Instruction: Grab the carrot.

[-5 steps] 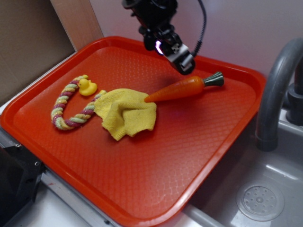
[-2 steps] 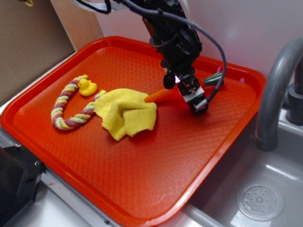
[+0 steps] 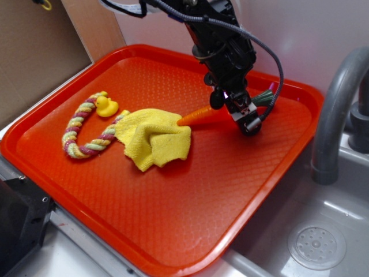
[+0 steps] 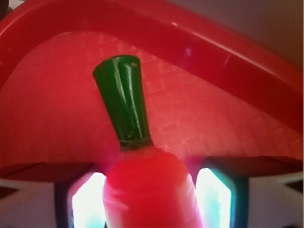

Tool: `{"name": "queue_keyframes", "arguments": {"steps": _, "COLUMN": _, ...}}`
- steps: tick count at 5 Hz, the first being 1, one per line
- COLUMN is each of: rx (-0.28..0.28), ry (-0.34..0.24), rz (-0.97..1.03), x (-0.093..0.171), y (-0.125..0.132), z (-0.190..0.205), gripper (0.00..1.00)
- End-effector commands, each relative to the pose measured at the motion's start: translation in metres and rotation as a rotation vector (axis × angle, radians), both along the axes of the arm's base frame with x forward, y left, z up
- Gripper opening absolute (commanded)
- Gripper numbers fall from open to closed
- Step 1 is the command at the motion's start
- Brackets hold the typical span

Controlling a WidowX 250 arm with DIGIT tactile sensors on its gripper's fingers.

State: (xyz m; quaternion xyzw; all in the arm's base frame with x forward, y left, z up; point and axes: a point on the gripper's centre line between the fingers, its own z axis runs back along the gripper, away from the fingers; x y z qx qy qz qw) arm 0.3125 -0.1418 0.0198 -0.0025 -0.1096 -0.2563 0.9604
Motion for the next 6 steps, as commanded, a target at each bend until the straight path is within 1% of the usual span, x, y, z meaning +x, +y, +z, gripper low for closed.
{"name": "queue_keyframes", "arguments": {"steps": 1, "rx": 0.156, "ry": -0.079, "rz": 0.030, "x": -0.024, "y": -0.004, "z": 0.038, "gripper": 0.00}}
{"name": "queue_keyframes", "arguments": {"steps": 2, "rx": 0.119, "ry": 0.045, "rz": 0.199, "x": -0.028, "y": 0.016, "z": 0.088, "gripper": 0.00}}
{"name": "queue_keyframes", "arguments": {"steps": 3, "rx": 0.043, "ry": 0.111, "rz": 0.374, "x": -0.043, "y": 0.056, "z": 0.137, "gripper": 0.00}}
{"name": "queue_keyframes", "arguments": {"steps": 4, "rx": 0.003, "ry": 0.112, "rz": 0.450, "x": -0.058, "y": 0.086, "z": 0.172, "gripper": 0.00}}
{"name": "queue_keyframes", "arguments": {"steps": 5, "rx": -0.045, "ry": 0.139, "rz": 0.491, "x": -0.071, "y": 0.111, "z": 0.199, "gripper": 0.00}}
{"name": "queue_keyframes", "arguments": {"steps": 6, "rx": -0.080, "ry": 0.098, "rz": 0.580, "x": -0.083, "y": 0.122, "z": 0.209, "gripper": 0.00}}
